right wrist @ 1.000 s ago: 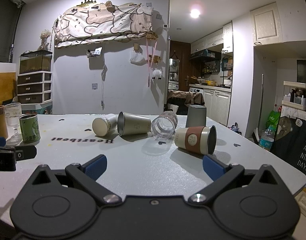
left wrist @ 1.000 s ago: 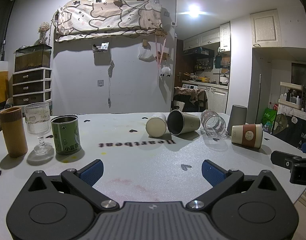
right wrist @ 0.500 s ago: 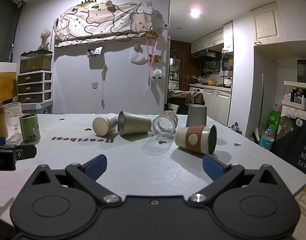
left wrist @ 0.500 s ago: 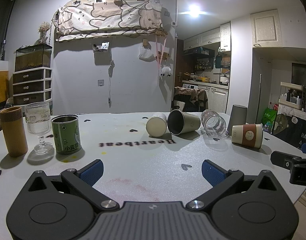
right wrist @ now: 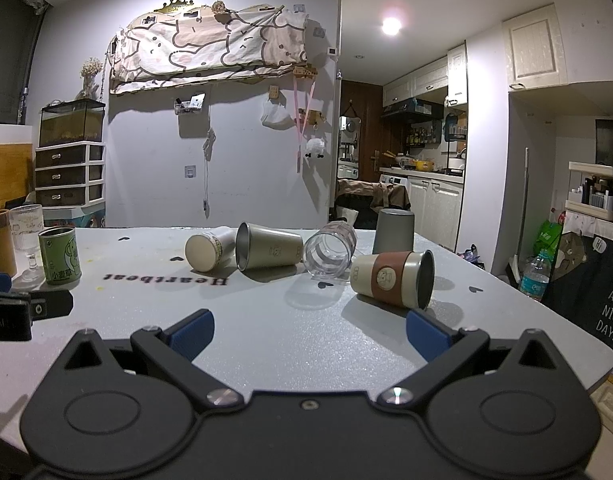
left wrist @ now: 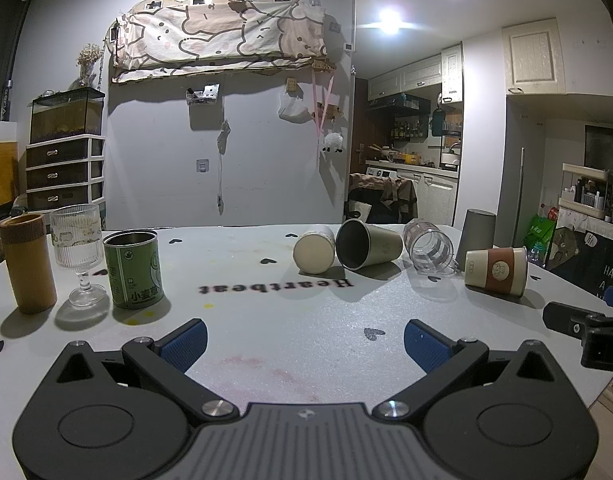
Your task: Flip cup upright
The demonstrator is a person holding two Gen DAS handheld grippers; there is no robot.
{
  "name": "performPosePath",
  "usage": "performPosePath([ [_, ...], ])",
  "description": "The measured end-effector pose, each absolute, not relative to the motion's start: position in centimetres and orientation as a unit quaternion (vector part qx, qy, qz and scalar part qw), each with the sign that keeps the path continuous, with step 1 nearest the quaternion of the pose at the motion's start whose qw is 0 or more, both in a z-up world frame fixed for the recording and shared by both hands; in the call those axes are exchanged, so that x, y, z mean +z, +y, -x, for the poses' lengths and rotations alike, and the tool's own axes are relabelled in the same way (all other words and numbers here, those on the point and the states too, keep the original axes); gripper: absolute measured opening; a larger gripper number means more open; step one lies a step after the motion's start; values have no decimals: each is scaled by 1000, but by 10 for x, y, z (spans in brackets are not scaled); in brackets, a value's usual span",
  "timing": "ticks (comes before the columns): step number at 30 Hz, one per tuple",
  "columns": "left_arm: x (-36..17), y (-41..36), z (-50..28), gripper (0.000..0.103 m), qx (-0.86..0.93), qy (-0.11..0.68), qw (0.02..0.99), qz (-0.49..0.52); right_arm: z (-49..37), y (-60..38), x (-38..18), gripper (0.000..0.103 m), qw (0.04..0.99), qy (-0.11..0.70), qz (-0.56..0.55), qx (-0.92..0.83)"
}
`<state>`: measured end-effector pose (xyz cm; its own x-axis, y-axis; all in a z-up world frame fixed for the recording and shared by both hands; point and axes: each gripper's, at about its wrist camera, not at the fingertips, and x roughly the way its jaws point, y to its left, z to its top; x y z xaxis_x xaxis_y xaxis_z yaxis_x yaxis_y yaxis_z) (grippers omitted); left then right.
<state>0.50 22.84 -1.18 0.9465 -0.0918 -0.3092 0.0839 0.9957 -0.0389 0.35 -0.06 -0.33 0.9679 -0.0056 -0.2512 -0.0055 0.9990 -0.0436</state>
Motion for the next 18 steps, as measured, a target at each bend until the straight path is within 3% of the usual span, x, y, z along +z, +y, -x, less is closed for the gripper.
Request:
performPosePath([
  [18,-10,231,-7,103,-44,158,986,15,-25,-6,-4,103,991,117,63,-5],
])
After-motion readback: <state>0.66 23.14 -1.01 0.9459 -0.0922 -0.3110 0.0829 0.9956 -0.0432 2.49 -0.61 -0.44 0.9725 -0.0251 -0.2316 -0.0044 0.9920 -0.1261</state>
